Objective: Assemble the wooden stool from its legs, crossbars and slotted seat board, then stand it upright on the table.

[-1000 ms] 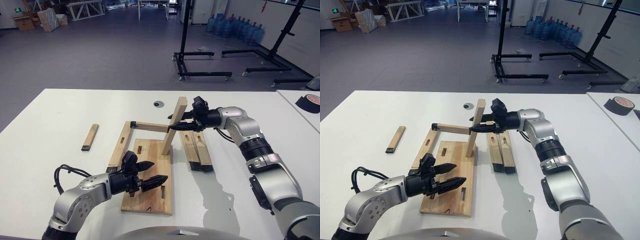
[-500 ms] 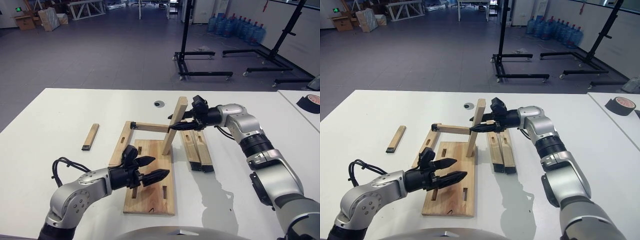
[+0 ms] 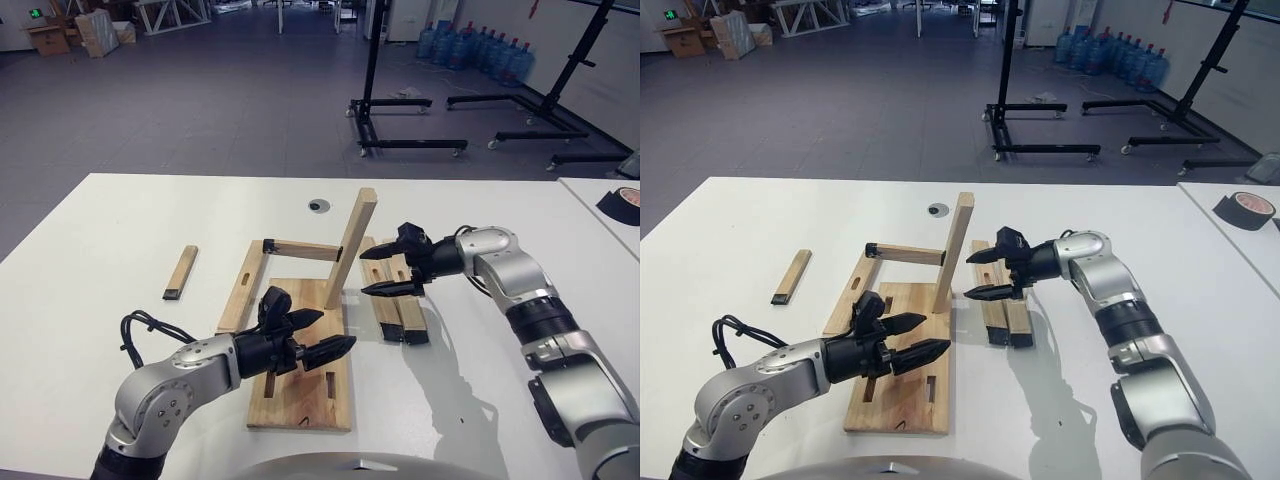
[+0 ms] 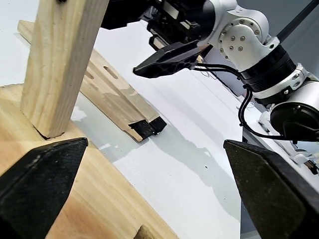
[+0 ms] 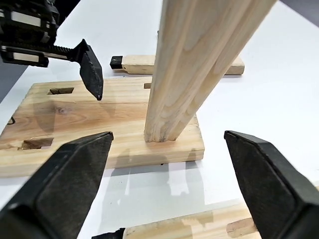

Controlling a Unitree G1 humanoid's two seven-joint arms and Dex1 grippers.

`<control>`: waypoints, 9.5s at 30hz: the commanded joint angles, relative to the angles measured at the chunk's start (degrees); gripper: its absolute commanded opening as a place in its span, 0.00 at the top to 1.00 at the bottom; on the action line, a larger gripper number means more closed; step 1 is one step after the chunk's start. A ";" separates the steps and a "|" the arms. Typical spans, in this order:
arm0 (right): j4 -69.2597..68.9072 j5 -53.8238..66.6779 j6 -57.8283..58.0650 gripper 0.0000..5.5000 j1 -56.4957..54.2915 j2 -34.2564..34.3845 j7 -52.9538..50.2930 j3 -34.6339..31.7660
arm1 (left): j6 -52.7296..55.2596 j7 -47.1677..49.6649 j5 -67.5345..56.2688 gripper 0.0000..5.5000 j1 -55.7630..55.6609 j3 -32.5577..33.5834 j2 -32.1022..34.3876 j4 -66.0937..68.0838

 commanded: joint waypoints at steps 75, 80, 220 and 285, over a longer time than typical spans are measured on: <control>-46.28 48.23 35.16 0.63 22.18 11.23 -35.97 -31.86 | -20.12 -16.46 -24.22 0.09 7.77 21.06 -3.11 2.50; -46.51 47.15 36.45 0.63 27.28 7.49 -28.48 -22.83 | -15.48 -17.62 -32.46 0.09 7.89 18.46 -0.42 1.68; -32.05 7.24 19.29 0.02 33.95 -4.63 -20.82 8.33 | -29.71 -57.45 25.10 0.63 -30.57 -3.94 30.81 29.48; -33.01 6.77 19.34 0.02 33.69 -4.28 -20.79 11.43 | -25.60 -41.96 30.08 0.63 -26.63 -12.71 15.71 53.60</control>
